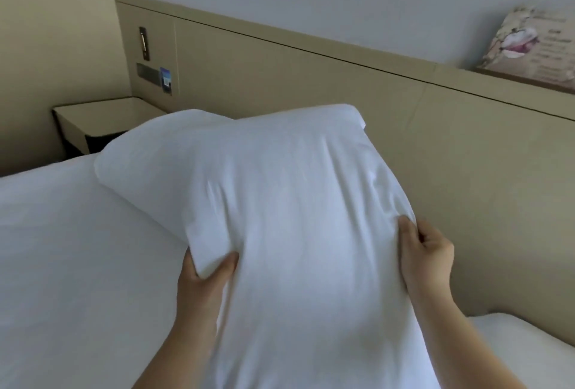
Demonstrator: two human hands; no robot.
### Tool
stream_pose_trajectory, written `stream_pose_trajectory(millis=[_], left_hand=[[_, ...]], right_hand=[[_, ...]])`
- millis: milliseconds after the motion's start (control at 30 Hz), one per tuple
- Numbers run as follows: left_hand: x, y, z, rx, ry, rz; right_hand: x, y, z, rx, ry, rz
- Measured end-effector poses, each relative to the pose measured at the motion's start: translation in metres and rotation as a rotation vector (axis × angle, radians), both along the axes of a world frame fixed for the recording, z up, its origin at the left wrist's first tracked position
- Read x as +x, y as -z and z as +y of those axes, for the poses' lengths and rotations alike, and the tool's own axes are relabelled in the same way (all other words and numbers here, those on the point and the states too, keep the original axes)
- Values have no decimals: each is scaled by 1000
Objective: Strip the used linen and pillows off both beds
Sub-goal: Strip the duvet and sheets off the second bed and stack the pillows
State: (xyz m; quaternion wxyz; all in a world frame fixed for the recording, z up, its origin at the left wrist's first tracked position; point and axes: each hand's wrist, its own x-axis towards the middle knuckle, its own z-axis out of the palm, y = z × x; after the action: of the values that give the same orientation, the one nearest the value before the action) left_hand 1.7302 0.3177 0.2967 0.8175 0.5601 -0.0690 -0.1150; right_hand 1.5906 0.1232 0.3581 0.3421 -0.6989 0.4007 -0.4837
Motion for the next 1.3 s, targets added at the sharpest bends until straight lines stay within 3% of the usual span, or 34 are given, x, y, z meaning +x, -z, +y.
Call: stream_pose_trajectory(millis=[300,500,600,667,767,833,933,1133,1300], left_hand=[[160,-61,-101,-57,-194,-102],[272,-95,-169,27,-500,-195],[333,-102,-187,135,-627,-227],[371,-85,-190,364,-657,-138],[393,-30,-196,585,-435,176],[390,9,-205,607,-348,333],[396,39,-213,554,-396,342],[422,38,-223,408,-483,366],[441,46,-219,298,-512,432]], right_hand=[[214,-60,-140,-88,-305,-72],[382,-91,-221,-88,-575,-215],[467,-104,-245,-166,-700,-181],[519,-90,-256,-263,-843,149],[567,-19,-266,-343,-1003,924],[571,25,-270,-264,-996,1088],[579,50,-270,-192,-988,1100],[603,61,-295,-78,-1013,1027],[615,70,-326,351,-1002,803]])
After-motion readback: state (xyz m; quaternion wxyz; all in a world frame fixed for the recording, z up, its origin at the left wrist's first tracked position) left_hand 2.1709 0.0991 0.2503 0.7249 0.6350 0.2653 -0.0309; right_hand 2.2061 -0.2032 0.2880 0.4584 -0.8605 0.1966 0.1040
